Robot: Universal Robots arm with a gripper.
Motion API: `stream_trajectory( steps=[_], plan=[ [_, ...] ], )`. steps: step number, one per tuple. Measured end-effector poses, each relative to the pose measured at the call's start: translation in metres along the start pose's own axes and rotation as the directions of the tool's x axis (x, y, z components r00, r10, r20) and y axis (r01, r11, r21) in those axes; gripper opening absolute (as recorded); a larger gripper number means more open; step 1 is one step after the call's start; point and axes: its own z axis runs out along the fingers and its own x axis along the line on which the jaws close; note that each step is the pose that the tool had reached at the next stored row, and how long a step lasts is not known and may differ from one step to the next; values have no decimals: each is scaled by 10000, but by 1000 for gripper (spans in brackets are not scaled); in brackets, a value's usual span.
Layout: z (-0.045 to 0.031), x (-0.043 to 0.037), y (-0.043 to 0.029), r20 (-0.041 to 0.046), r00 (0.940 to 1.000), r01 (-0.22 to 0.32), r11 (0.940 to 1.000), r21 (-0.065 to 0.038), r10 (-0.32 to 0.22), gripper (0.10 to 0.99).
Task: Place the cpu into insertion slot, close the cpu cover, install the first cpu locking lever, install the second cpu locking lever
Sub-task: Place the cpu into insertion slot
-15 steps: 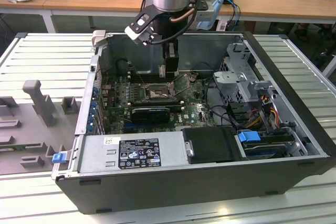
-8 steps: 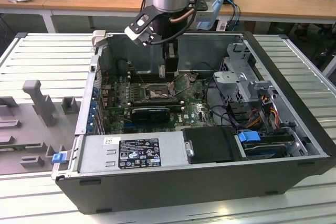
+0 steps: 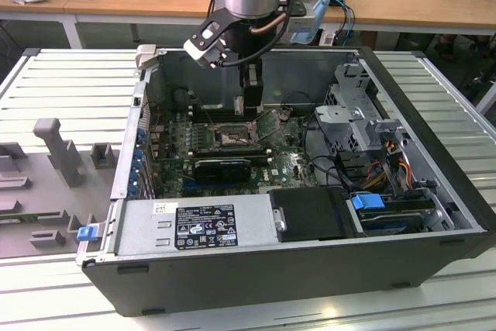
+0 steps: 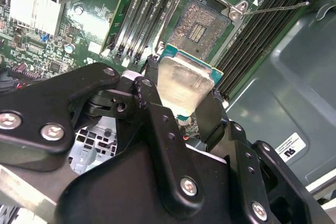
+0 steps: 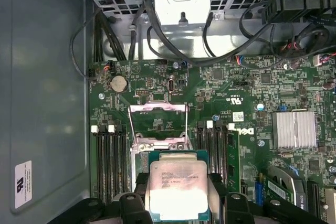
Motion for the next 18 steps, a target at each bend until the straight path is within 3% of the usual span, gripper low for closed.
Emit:
stream_trajectory(
  steps=[18],
  plan=[
    [71, -3, -45, -31, 10000, -2, 10000, 2, 2, 529]
  ],
)
